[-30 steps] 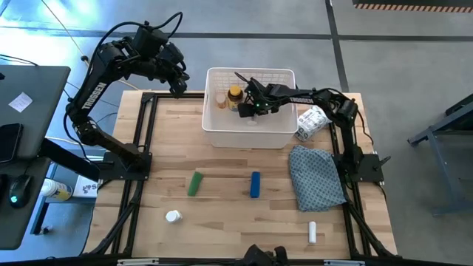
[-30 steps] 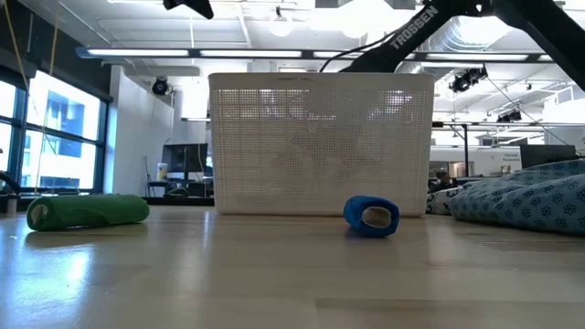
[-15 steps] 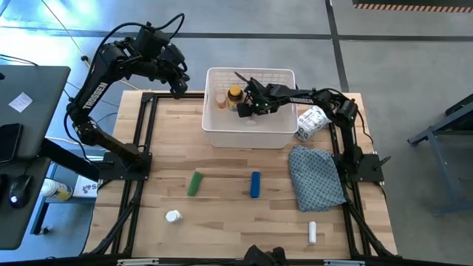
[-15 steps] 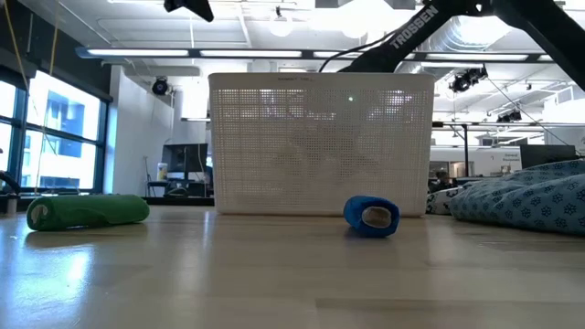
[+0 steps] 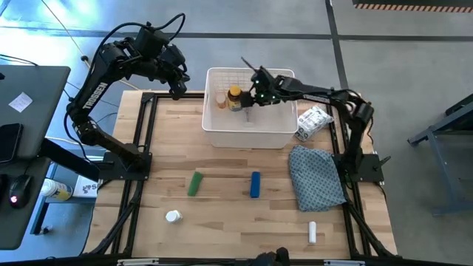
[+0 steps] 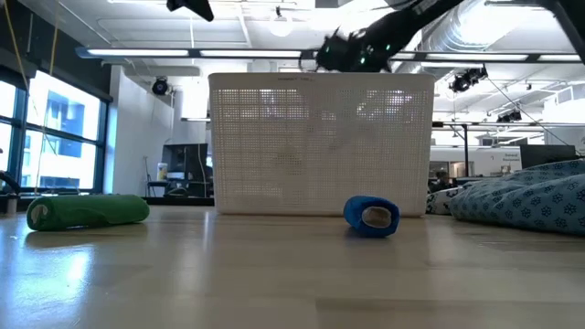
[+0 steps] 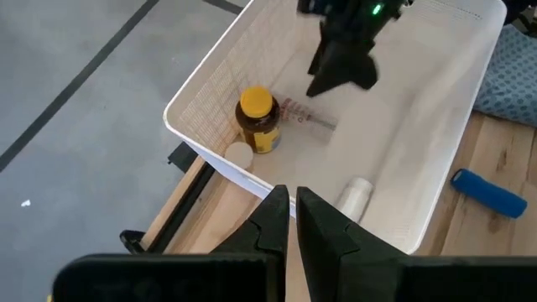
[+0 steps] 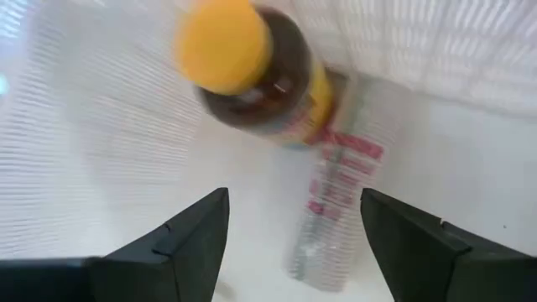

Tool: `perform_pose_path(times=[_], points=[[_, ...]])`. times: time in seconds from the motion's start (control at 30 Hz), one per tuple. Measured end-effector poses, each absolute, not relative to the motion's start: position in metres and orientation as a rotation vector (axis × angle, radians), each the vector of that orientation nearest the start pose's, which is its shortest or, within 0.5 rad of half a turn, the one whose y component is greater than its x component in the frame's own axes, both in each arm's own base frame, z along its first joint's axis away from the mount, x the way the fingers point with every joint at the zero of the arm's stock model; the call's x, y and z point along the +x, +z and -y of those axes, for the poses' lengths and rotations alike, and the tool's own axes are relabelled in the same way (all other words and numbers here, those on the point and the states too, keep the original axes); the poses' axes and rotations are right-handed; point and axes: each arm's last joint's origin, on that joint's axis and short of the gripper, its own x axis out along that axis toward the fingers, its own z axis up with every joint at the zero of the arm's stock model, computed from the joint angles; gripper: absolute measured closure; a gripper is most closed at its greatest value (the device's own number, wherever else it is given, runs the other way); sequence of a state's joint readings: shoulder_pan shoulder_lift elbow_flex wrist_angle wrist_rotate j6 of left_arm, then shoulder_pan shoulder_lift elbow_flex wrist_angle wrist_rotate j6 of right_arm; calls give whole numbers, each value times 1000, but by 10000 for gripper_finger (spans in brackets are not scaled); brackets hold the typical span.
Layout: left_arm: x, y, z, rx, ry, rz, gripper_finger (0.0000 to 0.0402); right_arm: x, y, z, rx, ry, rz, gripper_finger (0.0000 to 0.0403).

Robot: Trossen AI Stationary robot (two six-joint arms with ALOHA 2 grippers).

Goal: Pick & place medical supplies in basket/bin
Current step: Put the green bandage into the white bin

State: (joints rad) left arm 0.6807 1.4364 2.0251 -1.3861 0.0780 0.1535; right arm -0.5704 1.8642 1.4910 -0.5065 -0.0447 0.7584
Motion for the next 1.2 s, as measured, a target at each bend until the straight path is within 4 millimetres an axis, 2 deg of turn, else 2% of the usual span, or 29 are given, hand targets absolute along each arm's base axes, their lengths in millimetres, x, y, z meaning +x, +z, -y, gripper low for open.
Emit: perform_pose_path(times=[0.07, 0.17, 0.23, 0.43, 0.7, 0.9, 1.0, 1.1, 1.2], points=[[174, 482, -138, -160, 502, -788, 339, 341, 267, 212, 933, -771, -587, 144], [175, 483, -138, -165, 481, -774, 339, 334, 286, 195, 832, -822, -586, 144], [176, 483, -138, -167, 462, -767, 339, 330, 298, 191, 878, -791, -546, 144], [177, 483, -135, -182, 377, -749, 339, 318, 342, 157, 796, -849, -391, 144], [177, 483, -133, -239, 316, -733, 339, 314, 363, 111, 798, -819, -336, 144], [167, 473, -128, -351, 402, -876, 339, 319, 378, 74, 736, -696, -288, 144], [166, 468, -129, -382, 501, -924, 339, 313, 381, 55, 727, -613, -369, 144], [163, 461, -127, -524, 560, -923, 339, 303, 378, 33, 703, -565, -486, 144], [160, 454, -121, -619, 592, -921, 339, 284, 382, 11, 675, -540, -572, 144]])
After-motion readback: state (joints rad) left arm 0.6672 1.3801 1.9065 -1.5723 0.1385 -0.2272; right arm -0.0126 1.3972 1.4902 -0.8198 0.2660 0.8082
